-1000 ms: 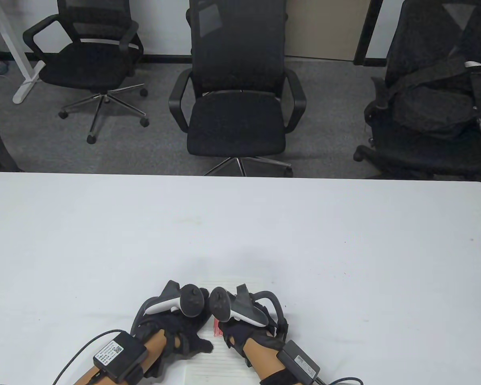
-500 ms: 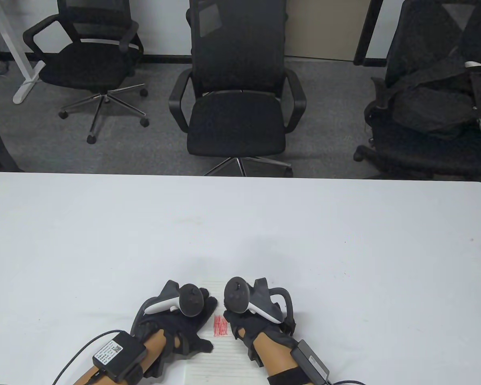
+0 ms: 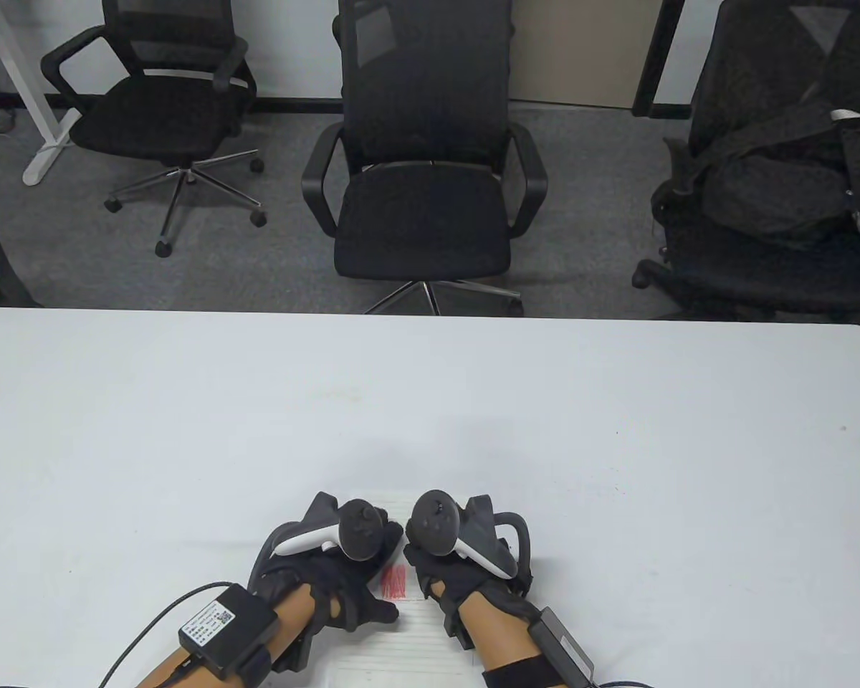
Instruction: Apply wax crayon on paper
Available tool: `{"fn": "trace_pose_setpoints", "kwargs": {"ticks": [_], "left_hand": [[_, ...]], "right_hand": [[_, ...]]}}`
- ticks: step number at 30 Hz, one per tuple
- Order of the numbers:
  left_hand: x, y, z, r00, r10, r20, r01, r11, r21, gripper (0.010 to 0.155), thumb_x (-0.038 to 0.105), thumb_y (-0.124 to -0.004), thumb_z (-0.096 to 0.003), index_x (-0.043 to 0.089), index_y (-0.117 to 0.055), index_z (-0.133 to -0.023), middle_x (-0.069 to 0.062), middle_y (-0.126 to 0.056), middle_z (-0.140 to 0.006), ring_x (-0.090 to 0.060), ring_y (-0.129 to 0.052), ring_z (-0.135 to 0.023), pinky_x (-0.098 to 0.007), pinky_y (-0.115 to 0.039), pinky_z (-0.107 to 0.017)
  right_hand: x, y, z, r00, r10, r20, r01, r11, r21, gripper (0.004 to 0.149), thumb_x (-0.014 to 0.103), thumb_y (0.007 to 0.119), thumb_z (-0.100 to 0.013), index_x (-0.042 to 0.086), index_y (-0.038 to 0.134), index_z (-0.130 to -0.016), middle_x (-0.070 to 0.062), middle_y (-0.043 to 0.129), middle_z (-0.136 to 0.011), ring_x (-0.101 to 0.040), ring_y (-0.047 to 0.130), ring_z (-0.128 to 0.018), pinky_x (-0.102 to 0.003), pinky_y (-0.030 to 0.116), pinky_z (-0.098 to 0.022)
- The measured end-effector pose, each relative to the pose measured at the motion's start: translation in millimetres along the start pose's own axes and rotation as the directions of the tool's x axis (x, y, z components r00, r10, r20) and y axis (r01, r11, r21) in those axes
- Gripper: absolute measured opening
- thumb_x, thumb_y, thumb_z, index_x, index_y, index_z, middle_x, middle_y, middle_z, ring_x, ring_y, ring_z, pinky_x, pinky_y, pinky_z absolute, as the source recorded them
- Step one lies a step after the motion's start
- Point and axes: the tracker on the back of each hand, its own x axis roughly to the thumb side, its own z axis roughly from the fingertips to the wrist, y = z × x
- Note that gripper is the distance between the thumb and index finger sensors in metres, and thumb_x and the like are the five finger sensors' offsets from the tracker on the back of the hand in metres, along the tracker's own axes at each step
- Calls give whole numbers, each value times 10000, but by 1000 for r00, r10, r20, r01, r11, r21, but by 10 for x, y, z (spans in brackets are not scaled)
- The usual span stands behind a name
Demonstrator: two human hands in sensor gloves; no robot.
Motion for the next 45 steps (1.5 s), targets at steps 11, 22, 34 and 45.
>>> {"fn": "trace_pose_setpoints", "kwargs": {"ticks": [11, 22, 34, 45], "left_hand": [[-3, -184, -199, 999, 22, -24, -22, 1000, 3, 1061, 782, -761, -370, 446, -18, -1048, 157, 108, -1081, -199, 82, -1072, -605, -55, -743], [-47, -205, -210, 999, 53, -4, -53, 999, -12, 1061, 791, -758, -366, 463, -4, -1037, 182, 138, -1057, -171, 136, -1043, -596, -15, -721], [-48, -206, -206, 999, 53, -5, -54, 998, -19, 1061, 792, -751, -368, 468, 10, -1032, 183, 152, -1050, -170, 148, -1038, -596, -7, -717], [-48, -207, -206, 999, 52, -5, -52, 998, -21, 1057, 793, -747, -370, 470, 15, -1029, 183, 156, -1047, -170, 151, -1035, -596, -5, -716]], "right_hand": [[37, 218, -65, 999, 48, 22, -49, 998, 37, 415, 386, 856, -382, 196, 869, -750, -71, 1008, -557, -186, 1028, -338, -447, 886, -375], [121, 363, -137, 992, 124, 28, -125, 991, 52, 434, 383, 853, -379, 179, 853, -762, -75, 999, -560, -188, 1026, -336, -450, 886, -370], [163, 361, -123, 989, 145, 38, -147, 986, 74, 421, 384, 835, -387, 174, 844, -751, -79, 996, -558, -192, 1027, -334, -453, 886, -370], [141, 378, -110, 990, 128, 51, -129, 991, 19, 423, 399, 845, -376, 179, 855, -738, -69, 1017, -545, -178, 1044, -306, -436, 903, -342]]}}
